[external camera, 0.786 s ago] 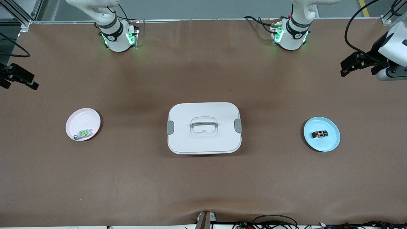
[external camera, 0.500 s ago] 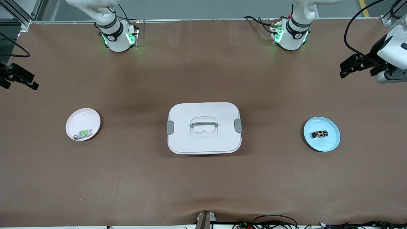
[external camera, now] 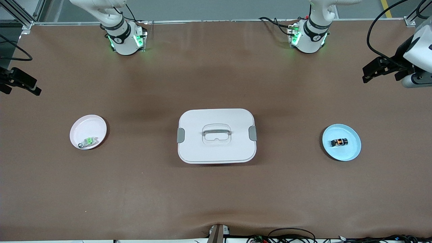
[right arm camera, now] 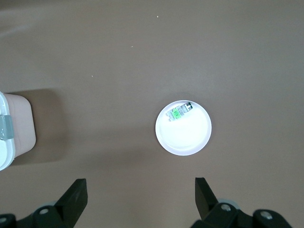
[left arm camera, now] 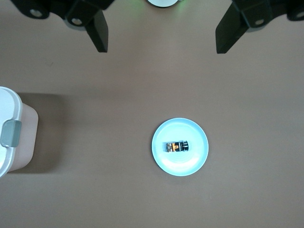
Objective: Transfer orange switch to right arm and place
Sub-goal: 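Move the left gripper over the black-and-orange switch on the blue plate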
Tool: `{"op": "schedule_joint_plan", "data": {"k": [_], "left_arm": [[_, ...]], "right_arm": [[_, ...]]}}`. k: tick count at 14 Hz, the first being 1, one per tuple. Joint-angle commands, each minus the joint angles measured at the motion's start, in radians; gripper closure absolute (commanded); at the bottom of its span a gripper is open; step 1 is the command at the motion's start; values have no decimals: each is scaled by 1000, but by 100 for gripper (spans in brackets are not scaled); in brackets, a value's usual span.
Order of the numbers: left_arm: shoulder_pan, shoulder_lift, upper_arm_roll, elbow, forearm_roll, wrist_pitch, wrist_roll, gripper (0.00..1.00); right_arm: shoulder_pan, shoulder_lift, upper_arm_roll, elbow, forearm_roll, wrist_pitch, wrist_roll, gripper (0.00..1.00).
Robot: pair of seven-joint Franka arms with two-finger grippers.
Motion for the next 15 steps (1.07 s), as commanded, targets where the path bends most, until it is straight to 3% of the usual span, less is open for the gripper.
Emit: {"op": "schedule_joint_plan", "data": {"k": [1,6,9,15], "left_arm": [[5,18,3,26,16,-11,15,0],[26,17,2,-6,12,29,17,0],[37,11,3,-117,17,124,17,0],[87,21,0,-360,17,461,29,0]], "right_arm": [[-13,6,14,20,-11,-13,-6,0],[-16,6,14,20,-11,-13,-6,0],[-14,6,15,20,-11,-13,-6,0],[-14,6,14,20,-11,-13,-6,0]]}}
